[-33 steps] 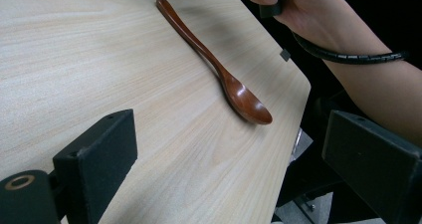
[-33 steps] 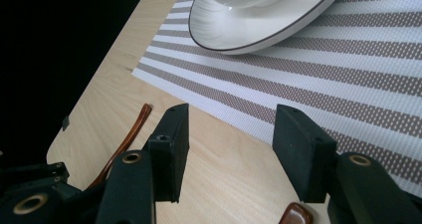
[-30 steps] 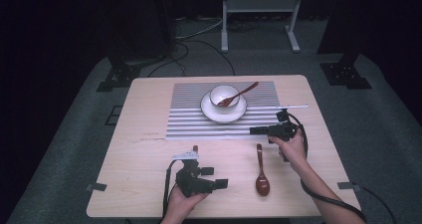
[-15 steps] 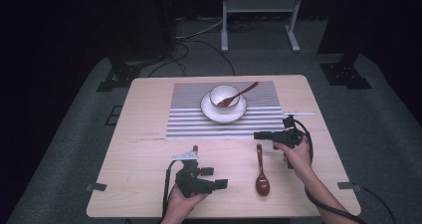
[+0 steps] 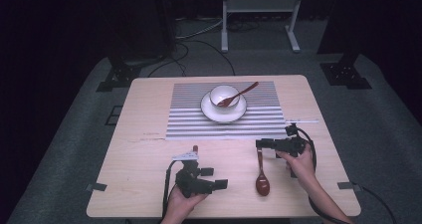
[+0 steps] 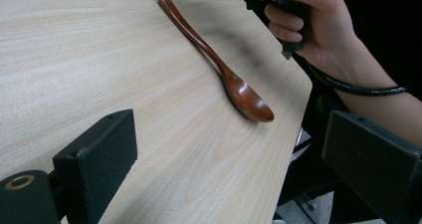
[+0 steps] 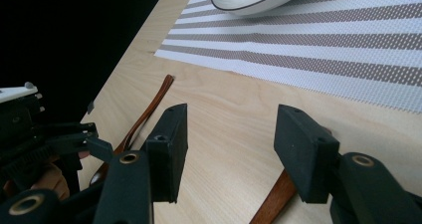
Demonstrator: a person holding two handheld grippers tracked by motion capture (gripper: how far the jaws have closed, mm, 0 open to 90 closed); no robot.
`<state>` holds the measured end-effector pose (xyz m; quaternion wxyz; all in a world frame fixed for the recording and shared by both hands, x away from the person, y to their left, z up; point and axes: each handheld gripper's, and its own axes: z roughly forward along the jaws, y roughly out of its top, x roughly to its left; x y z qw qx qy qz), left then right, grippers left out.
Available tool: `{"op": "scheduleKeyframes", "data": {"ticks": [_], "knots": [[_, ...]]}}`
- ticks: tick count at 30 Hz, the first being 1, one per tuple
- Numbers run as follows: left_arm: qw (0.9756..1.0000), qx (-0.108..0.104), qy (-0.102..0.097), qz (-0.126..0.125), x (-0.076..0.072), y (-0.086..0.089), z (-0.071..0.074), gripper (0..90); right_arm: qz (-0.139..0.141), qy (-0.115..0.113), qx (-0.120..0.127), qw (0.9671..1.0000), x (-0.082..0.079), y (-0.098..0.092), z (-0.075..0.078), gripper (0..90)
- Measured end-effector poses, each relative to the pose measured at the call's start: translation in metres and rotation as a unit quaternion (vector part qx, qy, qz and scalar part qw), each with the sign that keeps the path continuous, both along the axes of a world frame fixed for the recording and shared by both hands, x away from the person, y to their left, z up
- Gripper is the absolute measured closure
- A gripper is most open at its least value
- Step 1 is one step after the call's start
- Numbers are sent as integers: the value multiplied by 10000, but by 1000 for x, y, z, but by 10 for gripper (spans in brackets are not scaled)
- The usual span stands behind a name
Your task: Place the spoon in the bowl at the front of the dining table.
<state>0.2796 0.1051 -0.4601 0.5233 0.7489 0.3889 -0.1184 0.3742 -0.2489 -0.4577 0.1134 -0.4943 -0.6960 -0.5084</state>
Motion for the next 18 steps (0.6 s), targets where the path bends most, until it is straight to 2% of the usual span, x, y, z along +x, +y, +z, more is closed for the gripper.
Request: {"op": "scheduleKeyframes", "data": {"ticks": [11, 18], "knots": [[10000, -6, -19, 10, 0, 1, 1, 59, 11, -49, 93, 9999, -16, -2, -6, 455], [10000, -10, -31, 15, 0, 2, 1, 60, 62, -108, 55, 9999, -25, -1, -4, 454]]}}
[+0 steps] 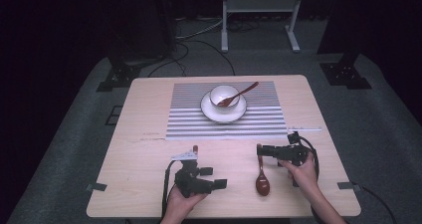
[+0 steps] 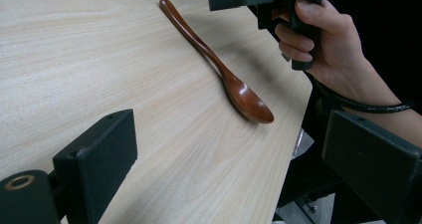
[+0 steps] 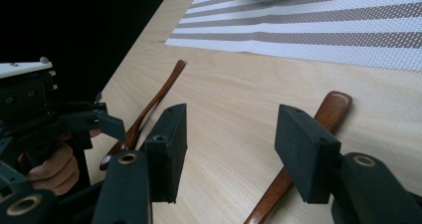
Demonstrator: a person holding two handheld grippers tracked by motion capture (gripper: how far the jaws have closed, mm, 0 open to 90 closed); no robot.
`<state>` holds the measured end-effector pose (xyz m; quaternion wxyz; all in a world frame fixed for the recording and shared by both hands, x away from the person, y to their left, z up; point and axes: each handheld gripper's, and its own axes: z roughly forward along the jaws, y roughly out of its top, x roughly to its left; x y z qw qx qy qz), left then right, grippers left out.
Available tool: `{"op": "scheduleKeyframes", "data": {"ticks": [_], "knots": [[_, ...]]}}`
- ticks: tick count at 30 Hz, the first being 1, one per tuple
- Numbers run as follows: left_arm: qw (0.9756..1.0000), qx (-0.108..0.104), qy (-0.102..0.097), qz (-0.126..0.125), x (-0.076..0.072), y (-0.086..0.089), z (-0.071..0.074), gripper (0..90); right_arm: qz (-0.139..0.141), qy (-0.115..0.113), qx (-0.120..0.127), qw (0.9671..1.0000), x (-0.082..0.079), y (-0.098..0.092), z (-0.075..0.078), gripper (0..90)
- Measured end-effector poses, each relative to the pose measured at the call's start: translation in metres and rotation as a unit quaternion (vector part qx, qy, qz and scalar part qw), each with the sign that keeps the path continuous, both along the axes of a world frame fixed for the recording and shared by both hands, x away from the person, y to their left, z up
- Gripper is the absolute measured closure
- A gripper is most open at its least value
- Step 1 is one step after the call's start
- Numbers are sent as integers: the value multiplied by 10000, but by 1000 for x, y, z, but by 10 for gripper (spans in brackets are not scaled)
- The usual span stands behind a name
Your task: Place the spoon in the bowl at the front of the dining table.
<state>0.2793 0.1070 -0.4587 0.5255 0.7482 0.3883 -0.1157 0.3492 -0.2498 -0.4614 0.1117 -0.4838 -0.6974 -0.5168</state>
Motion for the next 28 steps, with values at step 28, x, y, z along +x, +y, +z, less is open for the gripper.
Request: {"op": "scheduleKeyframes", "data": {"ticks": [28], "knots": [[10000, 7, -48, 50, 0, -1, 0, 59, 100, -88, 313, 9994, -32, -6, -11, 388]]}}
